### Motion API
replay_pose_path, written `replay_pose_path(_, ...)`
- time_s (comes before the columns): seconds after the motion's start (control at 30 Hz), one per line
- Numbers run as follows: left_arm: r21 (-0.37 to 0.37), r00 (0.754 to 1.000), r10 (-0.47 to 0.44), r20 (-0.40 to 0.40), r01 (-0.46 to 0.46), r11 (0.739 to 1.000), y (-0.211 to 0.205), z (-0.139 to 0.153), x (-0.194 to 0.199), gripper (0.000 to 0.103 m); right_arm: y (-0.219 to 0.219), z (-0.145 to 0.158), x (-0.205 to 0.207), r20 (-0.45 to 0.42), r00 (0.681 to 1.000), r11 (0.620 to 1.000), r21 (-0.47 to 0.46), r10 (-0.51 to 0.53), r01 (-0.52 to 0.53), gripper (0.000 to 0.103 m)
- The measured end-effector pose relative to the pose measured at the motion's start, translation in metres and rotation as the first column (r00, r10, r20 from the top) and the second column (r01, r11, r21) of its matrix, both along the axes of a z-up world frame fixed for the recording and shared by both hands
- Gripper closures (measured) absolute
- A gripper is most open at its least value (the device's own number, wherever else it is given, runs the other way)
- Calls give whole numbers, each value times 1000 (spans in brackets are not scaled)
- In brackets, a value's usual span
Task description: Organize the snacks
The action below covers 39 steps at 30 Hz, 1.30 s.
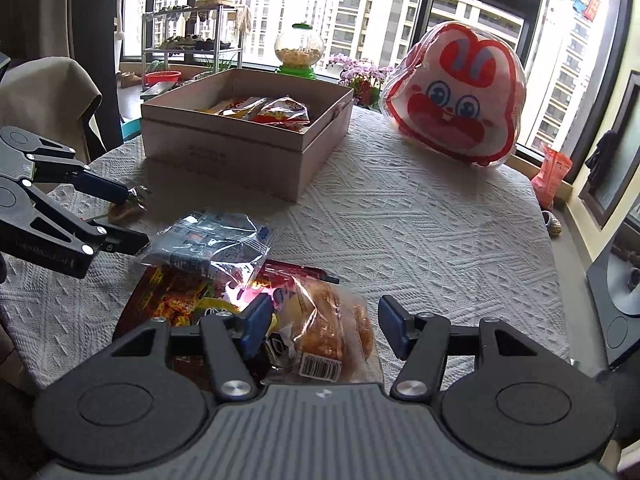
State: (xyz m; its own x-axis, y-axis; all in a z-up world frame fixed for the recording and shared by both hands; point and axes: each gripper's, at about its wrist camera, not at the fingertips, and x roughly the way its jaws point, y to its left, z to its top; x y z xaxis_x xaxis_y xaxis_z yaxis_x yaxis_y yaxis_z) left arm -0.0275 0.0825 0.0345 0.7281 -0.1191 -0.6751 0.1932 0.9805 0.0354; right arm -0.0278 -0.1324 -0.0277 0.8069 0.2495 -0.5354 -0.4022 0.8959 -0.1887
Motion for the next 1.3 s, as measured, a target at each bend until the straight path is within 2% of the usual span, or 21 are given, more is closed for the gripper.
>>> replay_pose_path(0.1, 4, 997, 67, -39, -67, 998, 12, -4, 10, 39, -5, -2, 1, -3, 1000, 1000, 15, -8, 8, 40)
replay_pose_path(0.17, -12, 994, 70, -81, -71, 997, 16, -11, 14, 38, -7, -2, 4, -9, 1000, 1000, 29, -10, 10, 37)
replay_pose_path(0.33, -40, 996, 74, -54, -77, 996, 16, -13, 19, 40, -17, -1, 12, -53, 998, 996, 86, -16, 21, 32)
replay_pose_path(0.4, -40, 996, 77, -43, -79, 996, 16, -13, 18, 49, -21, 1, 15, -95, 995, 993, 115, 0, 11, 36)
replay_pose_path(0.43, -39, 997, 68, -39, -70, 997, 15, -12, 17, 57, -23, 2, 17, -120, 993, 991, 133, 8, 8, 45)
replay_pose_path(0.6, -67, 999, 31, -33, -33, 997, 14, -9, 5, 60, -39, 9, 21, -183, 982, 978, 211, 41, -2, 52)
replay_pose_path(0.7, -105, 999, 31, 12, -29, 994, 16, 3, -3, 60, -43, 14, 20, -180, 983, 975, 221, 26, 15, 53)
replay_pose_path(0.8, -133, 993, 6, 117, 9, 991, 20, 44, 4, 60, -45, 28, 15, -138, 990, 974, 225, 26, 5, 53)
replay_pose_path(0.87, -111, 972, 21, 232, 5, 994, 21, 82, 20, 60, -42, 46, 11, -78, 996, 977, 210, 38, -21, 53)
replay_pose_path(0.93, -136, 941, 34, 336, 12, 991, 22, 113, 41, 60, -37, 66, 9, -12, 999, 981, 191, 47, -44, 53)
replay_pose_path(1.0, -215, 919, 69, 388, 18, 976, 25, 127, 67, 59, -33, 82, 9, 38, 998, 980, 191, 54, -60, 53)
replay_pose_path(1.03, -269, 915, 95, 392, 15, 963, 27, 127, 82, 54, -30, 90, 10, 58, 997, 978, 198, 56, -67, 53)
replay_pose_path(1.13, -346, 936, 138, 324, -19, 938, 29, 106, 123, 56, -21, 103, 15, 81, 995, 976, 201, 65, -80, 53)
replay_pose_path(1.2, -370, 939, 169, 301, -48, 928, 32, 91, 129, 56, -16, 107, 21, 80, 994, 979, 186, 68, -82, 53)
replay_pose_path(1.3, -465, 940, 222, 260, -80, 882, 52, 75, 111, 56, -10, 112, 28, 86, 994, 983, 162, 68, -81, 53)
